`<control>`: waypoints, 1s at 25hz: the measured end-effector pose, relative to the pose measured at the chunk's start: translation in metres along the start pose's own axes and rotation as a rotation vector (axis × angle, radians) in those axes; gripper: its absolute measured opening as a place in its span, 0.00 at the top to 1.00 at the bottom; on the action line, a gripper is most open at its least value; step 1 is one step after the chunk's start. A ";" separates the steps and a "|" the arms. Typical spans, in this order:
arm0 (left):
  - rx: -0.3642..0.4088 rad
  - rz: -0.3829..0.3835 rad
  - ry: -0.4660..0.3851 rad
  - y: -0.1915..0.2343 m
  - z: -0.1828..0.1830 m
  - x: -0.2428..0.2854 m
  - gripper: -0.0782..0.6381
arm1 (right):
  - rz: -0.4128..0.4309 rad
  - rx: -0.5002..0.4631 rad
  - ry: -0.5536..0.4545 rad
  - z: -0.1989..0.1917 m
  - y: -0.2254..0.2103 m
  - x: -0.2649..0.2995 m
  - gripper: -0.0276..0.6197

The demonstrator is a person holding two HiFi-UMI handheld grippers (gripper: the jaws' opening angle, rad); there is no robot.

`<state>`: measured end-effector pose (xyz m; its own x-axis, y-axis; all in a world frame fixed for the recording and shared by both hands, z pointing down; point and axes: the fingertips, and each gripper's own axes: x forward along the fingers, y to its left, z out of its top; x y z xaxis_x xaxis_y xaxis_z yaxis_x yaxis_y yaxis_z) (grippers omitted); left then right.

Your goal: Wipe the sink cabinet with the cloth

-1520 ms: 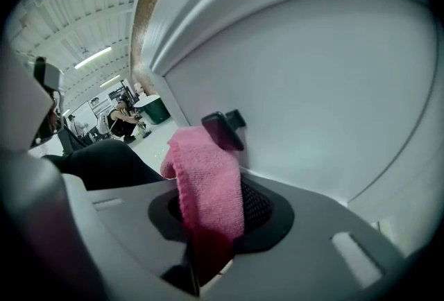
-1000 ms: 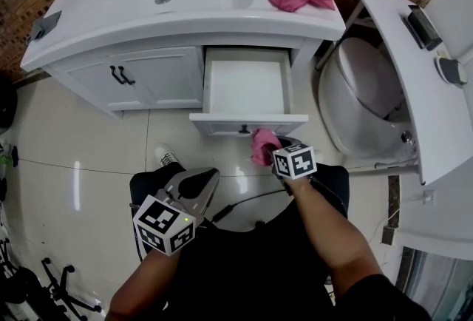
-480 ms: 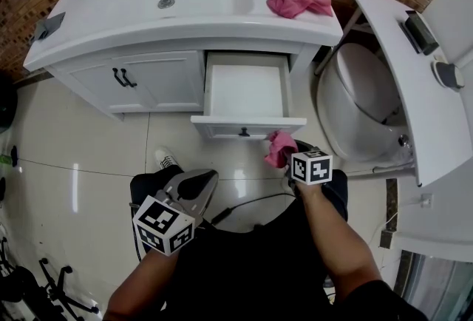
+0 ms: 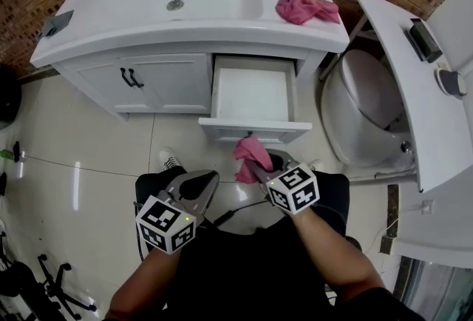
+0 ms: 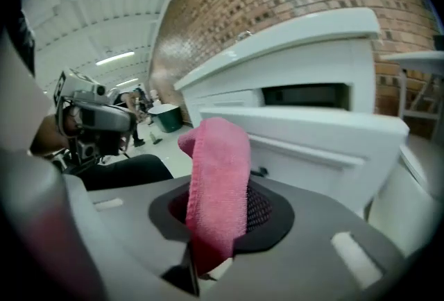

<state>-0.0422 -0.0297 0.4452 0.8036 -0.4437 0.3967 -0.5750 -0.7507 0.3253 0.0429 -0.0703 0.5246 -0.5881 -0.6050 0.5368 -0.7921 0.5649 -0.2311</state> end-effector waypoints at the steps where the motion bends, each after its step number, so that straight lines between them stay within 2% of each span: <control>1: -0.003 0.004 -0.004 0.002 0.001 -0.002 0.88 | 0.036 -0.058 -0.024 0.015 0.018 0.008 0.81; 4: -0.002 0.018 -0.016 0.007 0.005 -0.007 0.88 | 0.110 -0.229 -0.054 0.043 0.057 0.036 0.81; 7: -0.003 0.029 -0.021 0.010 0.005 -0.011 0.88 | 0.124 -0.288 -0.046 0.049 0.071 0.060 0.81; 15: -0.007 0.035 -0.024 0.014 0.004 -0.018 0.88 | 0.095 -0.241 -0.067 0.060 0.067 0.085 0.81; 25: -0.006 0.027 -0.020 0.012 0.002 -0.016 0.88 | 0.040 -0.201 -0.054 0.059 0.038 0.078 0.81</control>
<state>-0.0618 -0.0326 0.4407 0.7906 -0.4737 0.3881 -0.5975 -0.7355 0.3194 -0.0425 -0.1296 0.5096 -0.6304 -0.6064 0.4847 -0.7229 0.6861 -0.0819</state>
